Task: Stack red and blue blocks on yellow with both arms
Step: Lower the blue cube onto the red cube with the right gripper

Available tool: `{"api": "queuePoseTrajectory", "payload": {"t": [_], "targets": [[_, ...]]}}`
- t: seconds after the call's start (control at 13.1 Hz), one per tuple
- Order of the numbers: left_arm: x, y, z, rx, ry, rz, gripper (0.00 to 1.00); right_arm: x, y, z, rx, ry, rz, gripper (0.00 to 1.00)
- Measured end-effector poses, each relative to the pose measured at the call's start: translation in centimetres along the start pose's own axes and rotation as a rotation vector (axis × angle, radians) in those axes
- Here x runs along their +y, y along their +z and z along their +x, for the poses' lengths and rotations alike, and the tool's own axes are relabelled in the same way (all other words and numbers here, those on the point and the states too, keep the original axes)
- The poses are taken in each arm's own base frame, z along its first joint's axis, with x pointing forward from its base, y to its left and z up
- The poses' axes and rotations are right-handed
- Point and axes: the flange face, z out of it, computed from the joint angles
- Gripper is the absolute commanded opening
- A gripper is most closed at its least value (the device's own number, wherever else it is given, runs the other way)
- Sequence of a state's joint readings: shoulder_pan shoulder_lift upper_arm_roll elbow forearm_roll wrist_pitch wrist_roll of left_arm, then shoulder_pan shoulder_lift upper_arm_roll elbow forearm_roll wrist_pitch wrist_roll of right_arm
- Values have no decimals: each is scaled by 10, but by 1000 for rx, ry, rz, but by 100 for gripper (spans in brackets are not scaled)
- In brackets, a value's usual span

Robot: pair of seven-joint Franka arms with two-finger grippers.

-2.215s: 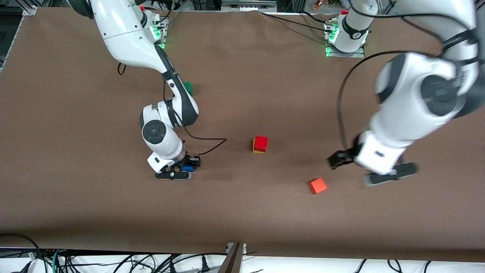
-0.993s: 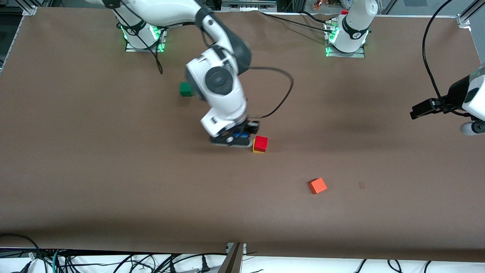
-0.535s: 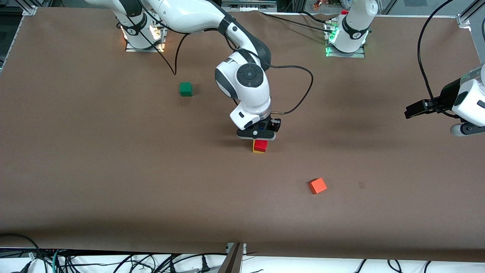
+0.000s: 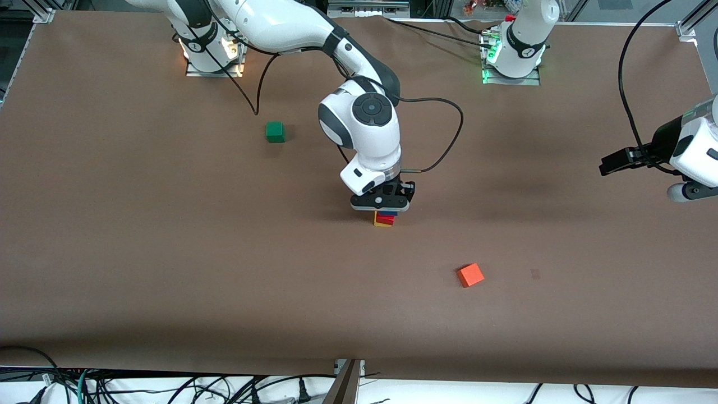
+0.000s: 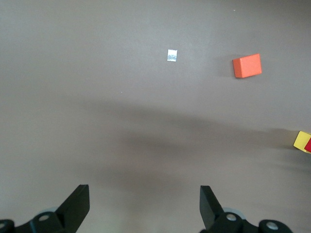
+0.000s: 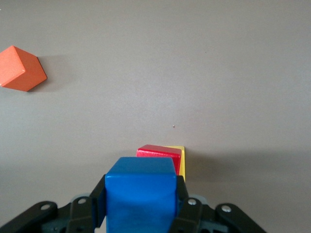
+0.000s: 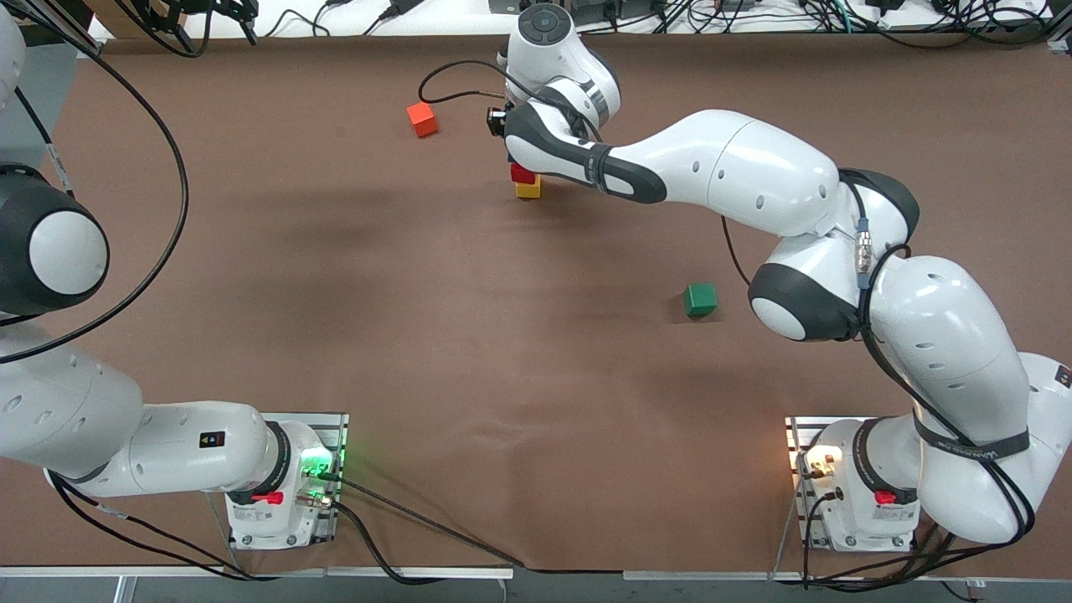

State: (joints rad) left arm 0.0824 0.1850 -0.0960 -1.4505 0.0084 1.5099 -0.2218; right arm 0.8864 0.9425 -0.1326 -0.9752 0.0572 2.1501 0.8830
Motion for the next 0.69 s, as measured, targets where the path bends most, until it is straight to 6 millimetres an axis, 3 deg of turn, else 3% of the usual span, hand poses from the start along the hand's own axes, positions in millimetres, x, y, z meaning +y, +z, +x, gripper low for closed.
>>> {"api": "queuePoseTrajectory", "payload": {"t": [0.31, 0.69], "targets": [[0, 0, 0, 0, 0, 0, 100, -1, 8, -3, 8, -14, -13, 33], [0, 0, 0, 1, -1, 0, 100, -1, 9, -3, 16, -16, -7, 35]]}}
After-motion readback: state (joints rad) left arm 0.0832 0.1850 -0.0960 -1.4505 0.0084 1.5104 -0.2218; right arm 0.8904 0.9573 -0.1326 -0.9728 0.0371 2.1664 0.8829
